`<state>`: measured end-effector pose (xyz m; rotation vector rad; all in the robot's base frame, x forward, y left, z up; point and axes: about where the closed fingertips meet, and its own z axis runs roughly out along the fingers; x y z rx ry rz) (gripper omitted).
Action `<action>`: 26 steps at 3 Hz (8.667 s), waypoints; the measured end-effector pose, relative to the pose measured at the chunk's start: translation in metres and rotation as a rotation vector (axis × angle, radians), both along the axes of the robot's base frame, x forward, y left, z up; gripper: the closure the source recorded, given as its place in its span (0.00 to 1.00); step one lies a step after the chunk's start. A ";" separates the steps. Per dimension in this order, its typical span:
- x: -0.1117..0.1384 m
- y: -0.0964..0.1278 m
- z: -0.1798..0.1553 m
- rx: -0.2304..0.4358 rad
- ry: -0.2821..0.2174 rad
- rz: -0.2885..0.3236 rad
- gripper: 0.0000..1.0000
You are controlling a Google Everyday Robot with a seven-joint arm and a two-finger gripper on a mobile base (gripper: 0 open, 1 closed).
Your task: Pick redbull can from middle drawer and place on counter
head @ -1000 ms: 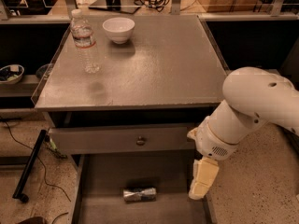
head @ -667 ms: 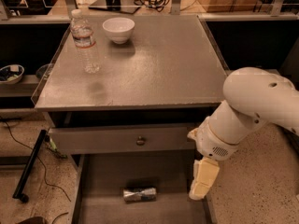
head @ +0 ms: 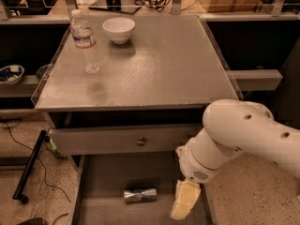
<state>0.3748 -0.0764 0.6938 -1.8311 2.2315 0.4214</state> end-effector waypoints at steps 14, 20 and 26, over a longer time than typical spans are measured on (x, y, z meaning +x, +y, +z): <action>0.035 0.079 -0.166 0.187 0.161 0.010 0.00; 0.082 0.132 -0.242 0.173 0.014 -0.041 0.00; 0.071 0.095 -0.309 0.121 0.109 -0.145 0.00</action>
Offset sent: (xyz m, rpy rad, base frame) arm 0.0222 0.0362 -0.0437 0.0475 0.0483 0.0067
